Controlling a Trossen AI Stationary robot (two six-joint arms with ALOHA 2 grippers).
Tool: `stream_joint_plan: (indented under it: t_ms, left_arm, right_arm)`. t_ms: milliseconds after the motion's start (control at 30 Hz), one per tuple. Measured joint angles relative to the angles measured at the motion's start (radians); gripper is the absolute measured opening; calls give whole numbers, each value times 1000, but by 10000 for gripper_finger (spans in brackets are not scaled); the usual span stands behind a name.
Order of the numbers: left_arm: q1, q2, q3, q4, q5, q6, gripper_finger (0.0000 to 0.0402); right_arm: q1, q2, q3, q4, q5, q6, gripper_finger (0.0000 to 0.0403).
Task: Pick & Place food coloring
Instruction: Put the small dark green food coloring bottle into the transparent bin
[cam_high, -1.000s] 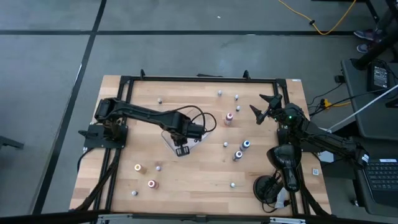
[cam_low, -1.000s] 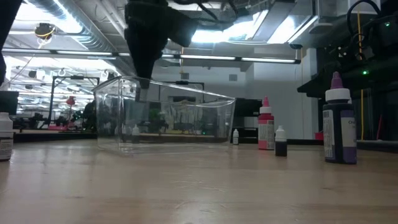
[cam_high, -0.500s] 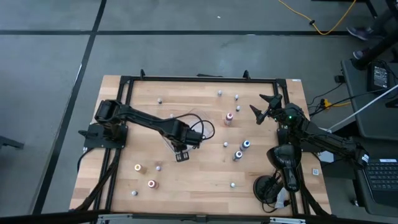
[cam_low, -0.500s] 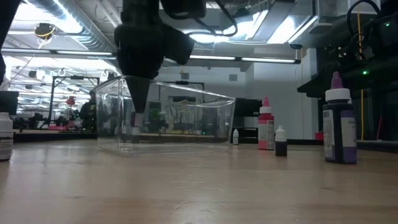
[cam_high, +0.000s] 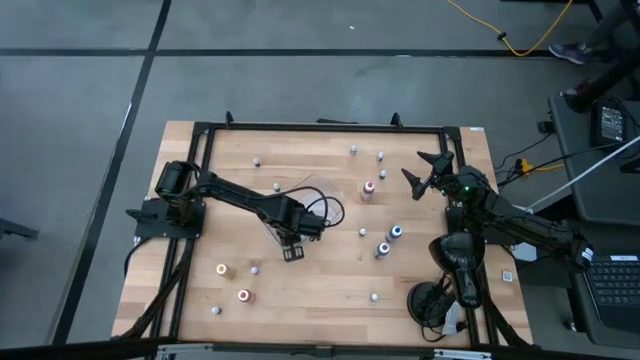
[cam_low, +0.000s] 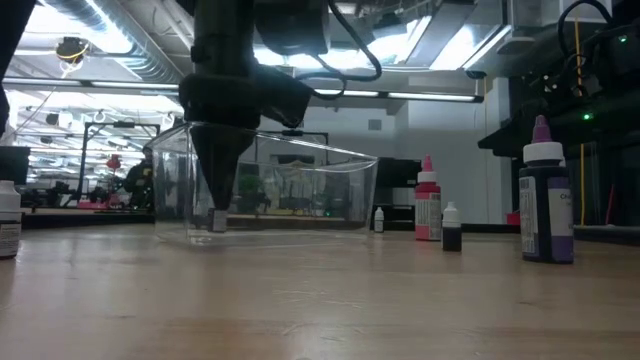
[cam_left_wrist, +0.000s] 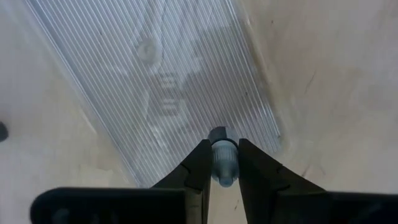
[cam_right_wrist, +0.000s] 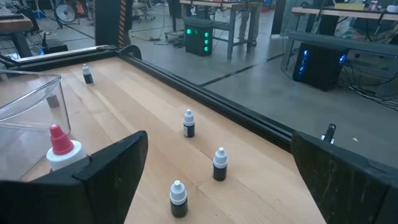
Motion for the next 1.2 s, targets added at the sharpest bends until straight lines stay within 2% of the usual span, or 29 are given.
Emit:
stream_joint_plan:
  t_ms: [167, 567, 1200]
  left_arm:
    - [8, 0, 0, 0, 1, 0, 56]
    - [8, 0, 0, -1, 23, 3, 117]
    - [20, -1, 27, -17, 48, 3, 123]
  right_arm:
    - [0, 0, 0, 0, 0, 0, 394]
    - [0, 0, 0, 0, 0, -1, 394]
    - [0, 0, 0, 0, 0, 0, 394]
